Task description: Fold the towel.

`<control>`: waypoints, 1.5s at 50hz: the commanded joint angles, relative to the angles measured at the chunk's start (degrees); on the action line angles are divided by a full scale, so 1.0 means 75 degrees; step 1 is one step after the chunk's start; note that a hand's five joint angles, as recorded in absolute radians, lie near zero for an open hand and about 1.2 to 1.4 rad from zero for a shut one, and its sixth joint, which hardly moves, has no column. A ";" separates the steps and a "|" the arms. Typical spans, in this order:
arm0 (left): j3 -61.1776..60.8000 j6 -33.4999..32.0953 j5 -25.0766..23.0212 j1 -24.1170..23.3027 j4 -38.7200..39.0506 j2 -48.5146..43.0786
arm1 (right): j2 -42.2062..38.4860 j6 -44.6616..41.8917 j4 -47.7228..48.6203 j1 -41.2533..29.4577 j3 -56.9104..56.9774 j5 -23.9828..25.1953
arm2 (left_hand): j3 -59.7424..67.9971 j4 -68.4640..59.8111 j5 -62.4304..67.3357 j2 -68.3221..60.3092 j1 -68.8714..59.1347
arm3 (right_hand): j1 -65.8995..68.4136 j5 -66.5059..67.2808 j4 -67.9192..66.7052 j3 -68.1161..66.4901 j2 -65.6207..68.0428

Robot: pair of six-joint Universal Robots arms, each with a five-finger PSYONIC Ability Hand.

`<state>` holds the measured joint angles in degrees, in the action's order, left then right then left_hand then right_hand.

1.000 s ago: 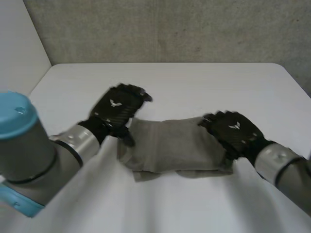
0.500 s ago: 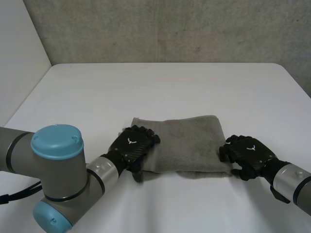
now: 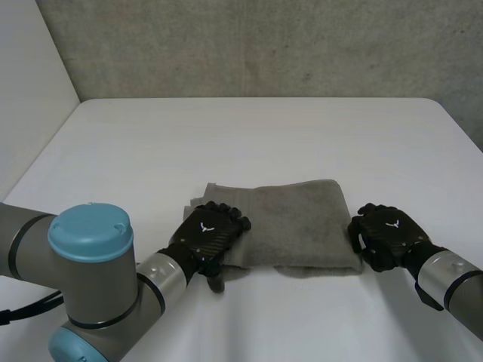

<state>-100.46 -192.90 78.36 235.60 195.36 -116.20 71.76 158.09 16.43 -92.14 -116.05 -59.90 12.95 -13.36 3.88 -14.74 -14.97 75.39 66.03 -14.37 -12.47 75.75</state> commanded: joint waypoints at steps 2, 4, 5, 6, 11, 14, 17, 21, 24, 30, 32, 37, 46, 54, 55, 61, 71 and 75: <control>-0.0106 0.0068 0.0016 0.0016 -0.0008 0.0457 | 0.0018 0.0050 -0.0058 0.0062 -0.0019 -0.0029 | -0.0393 0.0448 -0.0129 0.0244 0.0276 | 0.0615 0.0529 0.0582 0.0330 0.0566; -0.0117 0.0162 0.0028 0.0028 -0.0020 0.0576 | 0.0111 0.0073 -0.0082 0.0098 -0.0054 -0.0017 | -0.0393 0.0448 -0.0197 0.0311 0.0343 | 0.0615 0.0529 0.0582 0.0330 0.0566; -0.0117 0.0278 0.0098 0.0063 -0.0043 0.0715 | 0.0251 0.0073 -0.0151 0.0121 -0.0055 0.0006 | -0.0393 0.0448 -0.0308 0.0422 0.0454 | 0.0615 0.0529 0.0582 0.0330 0.0566; -0.0175 0.0395 0.0168 0.0156 -0.0067 0.0867 | 0.0252 0.0073 -0.0152 0.0121 -0.0055 0.0007 | -0.0393 0.0448 -0.0353 0.0468 0.0500 | 0.0615 0.0529 0.0582 0.0330 0.0566; -0.0363 0.0560 0.0145 0.0495 -0.0056 0.1348 | 0.0592 0.0062 -0.0633 0.0344 -0.0008 0.0253 | -0.0393 0.0448 -0.0354 0.0468 0.0500 | 0.0615 0.0529 0.0582 0.0330 0.0566; -0.0375 0.0584 0.0134 0.0602 -0.0055 0.1443 | 0.0627 0.0085 -0.0902 0.0379 -0.0090 0.0464 | -0.0393 0.0448 -0.0354 0.0468 0.0500 | -0.2023 -0.2109 0.0582 0.0330 -0.2072; -0.0387 0.0584 0.0134 0.0625 -0.0055 0.1443 | 0.0651 0.0085 -0.0890 0.0297 -0.0277 0.0510 | -0.0393 0.0448 -0.0354 0.0468 0.0500 | -0.3190 -0.3275 0.0582 0.0330 -0.3239; -0.0399 0.0607 0.0134 0.0649 -0.0044 0.1443 | 0.0651 0.0085 -0.0751 0.0099 -0.0441 0.0557 | -0.0393 0.0448 -0.0354 0.0468 0.0500 | -0.4379 -0.4464 0.0582 0.0330 -0.4427; -0.0399 0.0607 0.0134 0.0637 -0.0032 0.1432 | 0.0593 0.0085 -0.0458 -0.0031 -0.0465 0.0499 | -0.0393 0.0448 -0.0354 0.0468 0.0500 | -0.4356 -0.4442 0.0582 0.0330 -0.4405; -0.0399 0.0607 0.0134 0.0625 0.0003 0.1385 | 0.0499 0.0085 -0.0129 -0.0090 -0.0465 0.0440 | -0.0393 0.0448 -0.0354 0.0468 0.0500 | -0.4199 -0.4285 0.0582 0.0330 -0.4248; -0.0410 0.0607 0.0134 0.0625 0.0003 0.1385 | 0.0312 0.0073 0.0023 -0.0171 -0.0418 0.0382 | -0.0393 0.0448 -0.0354 0.0468 0.0500 | -0.2818 -0.2904 0.0582 0.0330 -0.2867; -0.0422 0.0607 0.0145 0.0637 0.0003 0.1396 | 0.0241 0.0073 0.0246 -0.0125 -0.0348 0.0125 | -0.0393 0.0448 -0.0354 0.0468 0.0500 | 0.0615 0.0529 0.0582 0.0330 0.0566; -0.0434 0.0607 0.0157 0.0672 0.0003 0.1443 | 0.0428 0.0038 0.0117 0.0063 -0.0312 0.0077 | -0.0393 0.0448 -0.0354 0.0468 0.0500 | 0.0615 0.0529 0.0582 0.0330 0.0566; -0.0422 0.0607 0.0180 0.0742 0.0003 0.1490 | 0.1295 -0.0138 -0.0797 0.0696 0.0133 0.0487 | -0.0393 0.0448 -0.0354 0.0468 0.0500 | 0.0615 0.0529 0.0582 0.0330 0.0566; -0.0422 0.0607 0.0180 0.0743 0.0003 0.1490 | 0.1446 -0.0079 -0.1075 0.0684 0.0435 0.0580 | -0.0393 0.0448 -0.0354 0.0468 0.0500 | 0.0615 0.0529 0.0582 0.0330 0.0566; -0.0410 0.0619 0.0216 0.0801 0.0015 0.1502 | 0.1811 0.0155 -0.1594 -0.0101 0.1340 0.0616 | -0.0393 0.0448 -0.0354 0.0468 0.0500 | 0.0615 0.0529 0.0582 0.0330 0.0566; -0.0399 0.0677 0.0227 0.1153 0.0015 0.1771 | 0.0546 0.0636 -0.1746 -0.3194 0.2654 -0.1080 | -0.0393 0.0448 -0.0354 0.0468 0.0500 | -0.2619 -0.2705 0.0582 0.0330 -0.2668; -0.0445 0.0923 0.0204 0.1188 0.0003 0.1818 | 0.0545 0.0589 -0.1429 -0.2984 0.1996 -0.1341 | -0.0393 0.0448 -0.0354 0.0468 0.0500 | -0.4760 -0.4845 0.0582 0.0330 -0.4808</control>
<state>-103.50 -187.73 80.04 243.85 195.47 -103.17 77.82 162.70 3.65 -113.12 -96.49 -64.05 12.95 -13.36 3.50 -14.74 -14.90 63.54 53.84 -14.37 -12.48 62.86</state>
